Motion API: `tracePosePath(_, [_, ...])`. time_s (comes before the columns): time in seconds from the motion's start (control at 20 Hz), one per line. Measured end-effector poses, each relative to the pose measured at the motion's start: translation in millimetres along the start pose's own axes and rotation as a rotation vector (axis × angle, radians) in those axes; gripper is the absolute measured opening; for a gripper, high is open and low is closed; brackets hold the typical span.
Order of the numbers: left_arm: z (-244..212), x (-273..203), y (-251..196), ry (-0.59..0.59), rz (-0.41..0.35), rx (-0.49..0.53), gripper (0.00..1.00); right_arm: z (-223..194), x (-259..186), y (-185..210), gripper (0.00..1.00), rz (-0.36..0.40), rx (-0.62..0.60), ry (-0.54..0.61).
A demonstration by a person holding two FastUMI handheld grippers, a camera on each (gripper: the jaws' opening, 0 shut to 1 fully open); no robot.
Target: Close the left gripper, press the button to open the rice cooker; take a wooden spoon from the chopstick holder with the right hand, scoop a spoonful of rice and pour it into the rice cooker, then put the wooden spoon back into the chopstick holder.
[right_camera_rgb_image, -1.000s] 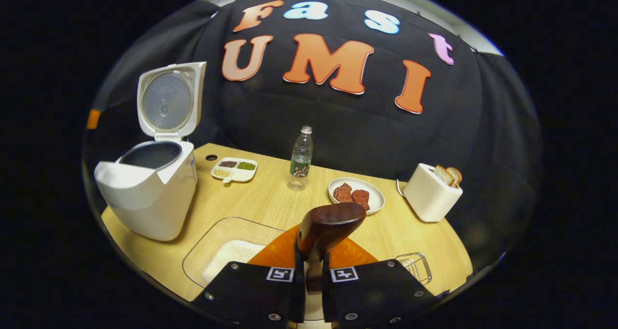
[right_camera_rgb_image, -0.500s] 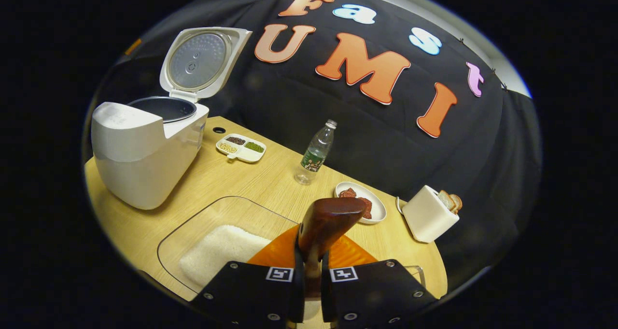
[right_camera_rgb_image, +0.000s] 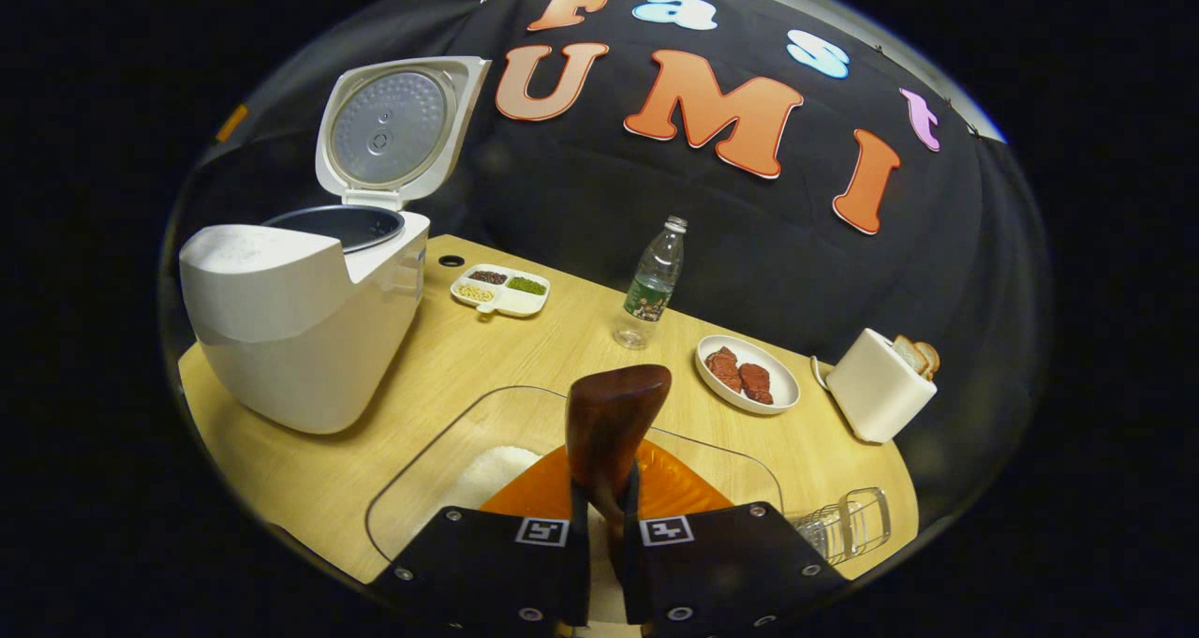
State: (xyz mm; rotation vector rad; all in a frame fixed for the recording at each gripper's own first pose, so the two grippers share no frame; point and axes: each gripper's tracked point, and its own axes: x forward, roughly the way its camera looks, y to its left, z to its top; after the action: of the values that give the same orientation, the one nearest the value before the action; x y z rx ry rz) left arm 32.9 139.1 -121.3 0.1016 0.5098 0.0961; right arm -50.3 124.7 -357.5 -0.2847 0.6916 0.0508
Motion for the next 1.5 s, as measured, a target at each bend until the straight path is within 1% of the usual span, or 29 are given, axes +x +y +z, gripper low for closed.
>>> tracePosePath(0.1, [-4.2, 0.2, 4.4, 0.01, 0.005, -0.007, 0.89, 2.8, -1.8, 13.1, 0.13, 0.044, 0.077, 0.008])
tracePosePath(0.15, [-5.6, 0.6, 6.7, 0.013, 0.007, -0.009, 0.93, 3.9, -3.5, 17.3, 0.13, 0.067, 0.113, 0.022])
tracePosePath(0.2, [-6.5, 0.9, 7.3, 0.017, 0.006, -0.01, 0.89, 5.0, -5.8, 20.3, 0.14, 0.087, 0.147, 0.033])
tracePosePath(0.3, [-9.0, -0.2, 9.6, 0.019, 0.006, -0.008, 0.89, 3.3, -7.8, 19.7, 0.14, 0.115, 0.221, 0.062])
tracePosePath(0.35, [-10.3, -0.1, 11.3, 0.02, 0.005, -0.007, 0.89, 1.8, -8.0, 15.3, 0.14, 0.123, 0.277, 0.077])
tracePosePath(0.5, [-12.4, 0.1, 13.5, 0.025, 0.007, -0.005, 0.89, -1.6, -3.4, -0.2, 0.13, 0.126, 0.495, 0.118])
tracePosePath(0.55, [-13.0, 0.6, 15.7, 0.027, 0.007, -0.002, 0.93, -3.2, -1.2, -5.5, 0.14, 0.123, 0.564, 0.133])
tracePosePath(0.6, [-12.6, 0.7, 16.5, 0.026, 0.009, 0.001, 0.89, -6.4, -1.5, -7.9, 0.13, 0.13, 0.627, 0.151])
tracePosePath(0.7, [-12.6, 0.1, 19.8, 0.027, 0.013, 0.011, 0.89, -10.8, 1.0, -11.2, 0.13, 0.133, 0.72, 0.171])
tracePosePath(0.85, [-14.7, -0.5, 22.8, 0.032, 0.015, 0.015, 0.89, -13.5, 5.1, -9.6, 0.13, 0.147, 0.798, 0.195])
tracePosePath(0.9, [-15.0, 0.2, 22.8, 0.034, 0.015, 0.015, 0.93, -13.3, 7.2, -9.1, 0.14, 0.153, 0.818, 0.197])
tracePosePath(0.95, [-15.5, -0.6, 23.7, 0.034, 0.016, 0.015, 0.89, -13.2, 7.7, -5.8, 0.1, 0.167, 0.831, 0.207])
tracePosePath(1.0, [-15.2, -0.8, 24.1, 0.035, 0.018, 0.017, 0.89, -12.6, 9.3, -2.2, 0.13, 0.187, 0.846, 0.211])
tracePosePath(1.05, [-15.7, -1.2, 25.0, 0.034, 0.019, 0.018, 0.93, -12.9, 9.3, 0.9, 0.13, 0.202, 0.857, 0.217])
tracePosePath(1.1, [-16.1, -2.0, 25.4, 0.035, 0.019, 0.02, 0.89, -12.0, 10.4, 2.3, 0.13, 0.221, 0.883, 0.223])
tracePosePath(1.15, [-16.6, -1.5, 26.1, 0.036, 0.02, 0.024, 0.93, -13.3, 11.4, 3.2, 0.14, 0.229, 0.909, 0.23])
tracePosePath(1.2, [-16.7, -1.9, 26.0, 0.038, 0.021, 0.028, 0.89, -12.9, 12.9, 4.8, 0.13, 0.243, 0.94, 0.233])
tracePosePath(1.3, [-16.9, -2.3, 27.8, 0.039, 0.022, 0.032, 0.89, -10.9, 16.1, 6.4, 0.13, 0.252, 0.994, 0.237])
tracePosePath(1.5, [-15.8, -3.4, 28.7, 0.038, 0.021, 0.028, 0.89, -2.7, 19.4, 10.6, 0.13, 0.262, 1.055, 0.228])
